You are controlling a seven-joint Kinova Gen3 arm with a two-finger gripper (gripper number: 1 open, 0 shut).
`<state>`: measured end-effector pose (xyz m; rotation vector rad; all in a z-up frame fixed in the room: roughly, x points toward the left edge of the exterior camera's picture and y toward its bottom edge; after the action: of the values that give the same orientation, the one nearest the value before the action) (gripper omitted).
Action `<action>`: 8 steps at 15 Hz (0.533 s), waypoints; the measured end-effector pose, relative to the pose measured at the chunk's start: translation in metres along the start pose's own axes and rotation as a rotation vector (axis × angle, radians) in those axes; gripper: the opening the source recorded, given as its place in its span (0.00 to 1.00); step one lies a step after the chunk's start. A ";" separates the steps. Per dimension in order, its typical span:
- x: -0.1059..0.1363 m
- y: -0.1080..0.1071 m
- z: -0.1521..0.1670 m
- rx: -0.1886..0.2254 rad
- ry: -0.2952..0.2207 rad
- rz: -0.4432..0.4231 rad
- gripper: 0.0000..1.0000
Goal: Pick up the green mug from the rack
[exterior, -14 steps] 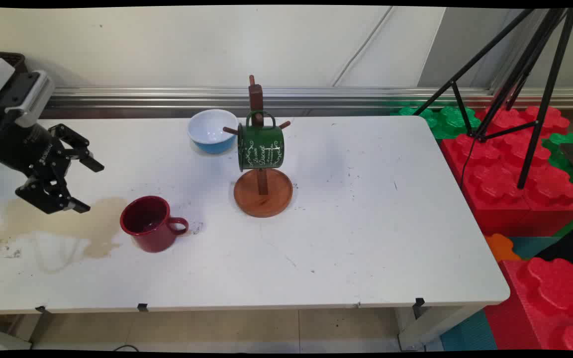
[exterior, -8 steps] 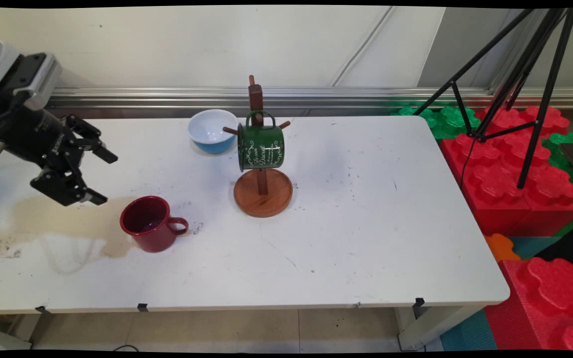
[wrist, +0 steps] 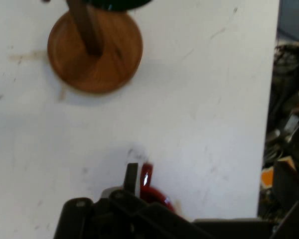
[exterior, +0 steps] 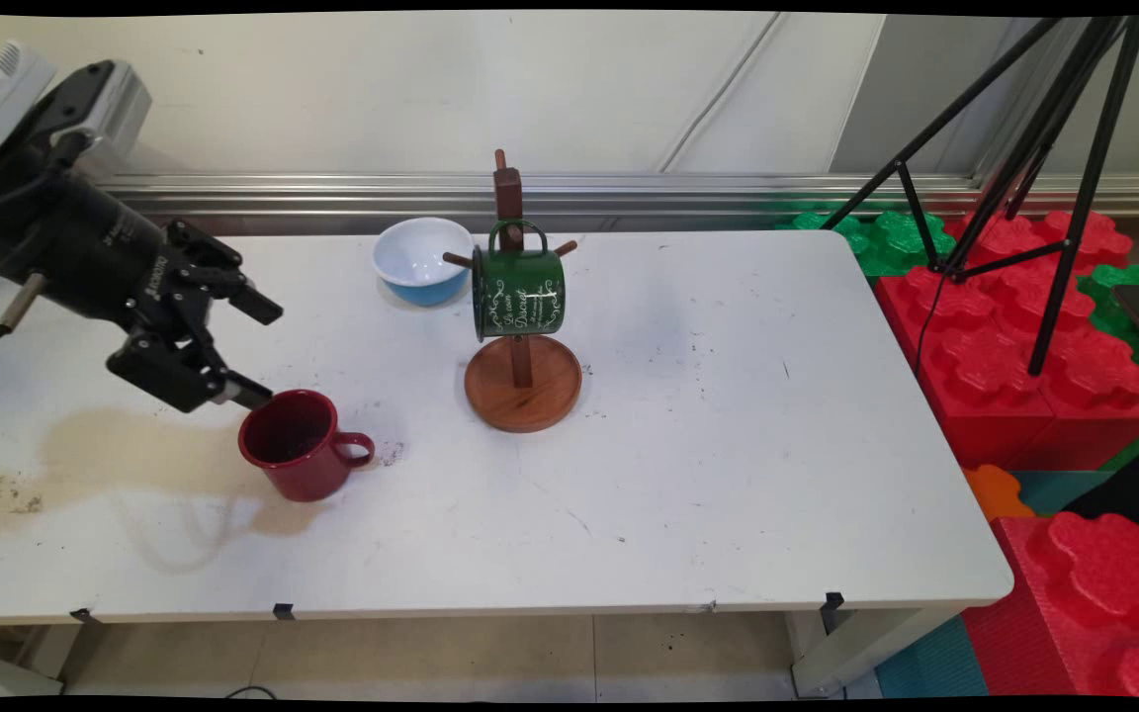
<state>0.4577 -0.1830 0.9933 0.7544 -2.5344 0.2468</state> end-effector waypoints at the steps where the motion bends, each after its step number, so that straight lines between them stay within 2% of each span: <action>1: 0.003 0.003 0.001 -0.003 0.008 -0.006 1.00; 8: 0.034 0.021 0.018 -0.016 0.089 -0.065 1.00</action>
<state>0.4138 -0.1865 0.9933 0.7997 -2.4210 0.2333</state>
